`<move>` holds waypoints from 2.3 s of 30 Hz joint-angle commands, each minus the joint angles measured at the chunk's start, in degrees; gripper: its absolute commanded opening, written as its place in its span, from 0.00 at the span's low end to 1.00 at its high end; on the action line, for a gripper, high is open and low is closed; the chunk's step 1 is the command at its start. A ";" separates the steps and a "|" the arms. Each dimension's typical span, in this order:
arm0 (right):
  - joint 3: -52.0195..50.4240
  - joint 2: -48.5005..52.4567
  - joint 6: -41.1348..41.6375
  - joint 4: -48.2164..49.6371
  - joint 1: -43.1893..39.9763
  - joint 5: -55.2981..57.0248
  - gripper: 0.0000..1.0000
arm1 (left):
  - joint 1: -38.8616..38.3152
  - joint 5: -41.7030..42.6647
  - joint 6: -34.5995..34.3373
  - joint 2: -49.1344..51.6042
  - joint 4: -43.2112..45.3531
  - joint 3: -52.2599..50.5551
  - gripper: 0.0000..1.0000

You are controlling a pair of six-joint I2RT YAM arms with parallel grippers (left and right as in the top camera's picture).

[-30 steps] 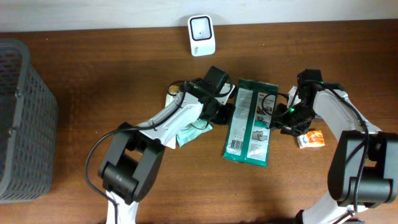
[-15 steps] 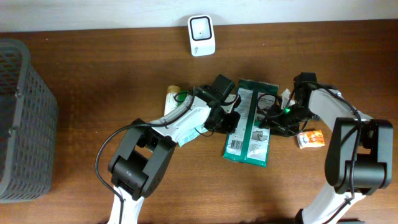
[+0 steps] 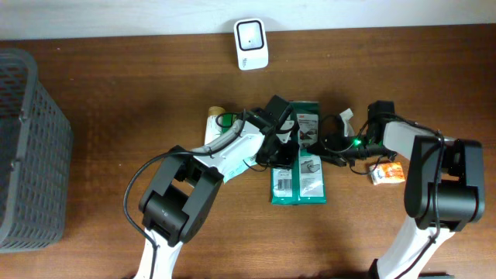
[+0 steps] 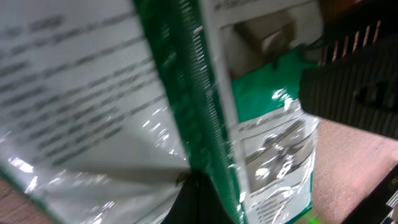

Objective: Scan the item barcode

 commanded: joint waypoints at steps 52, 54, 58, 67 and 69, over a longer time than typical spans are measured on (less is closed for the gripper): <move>-0.11 1.81 -4.63 1.57 4.90 9.35 0.10 | 1.03 5.55 -1.84 4.26 5.90 1.38 0.00; -0.13 1.81 -4.72 1.03 3.93 9.35 0.04 | 1.16 6.49 -1.64 4.26 5.42 1.90 0.00; 0.00 1.49 -6.21 0.15 2.14 7.21 0.04 | 2.80 7.10 -0.52 3.69 4.17 4.90 0.00; 9.88 -10.49 -7.52 -12.96 0.85 2.23 0.04 | 14.32 5.05 10.58 -6.40 -14.99 25.90 0.00; 12.57 -16.00 -7.54 -14.47 0.90 -1.55 0.04 | 21.03 5.07 10.73 -8.55 -17.88 26.25 0.00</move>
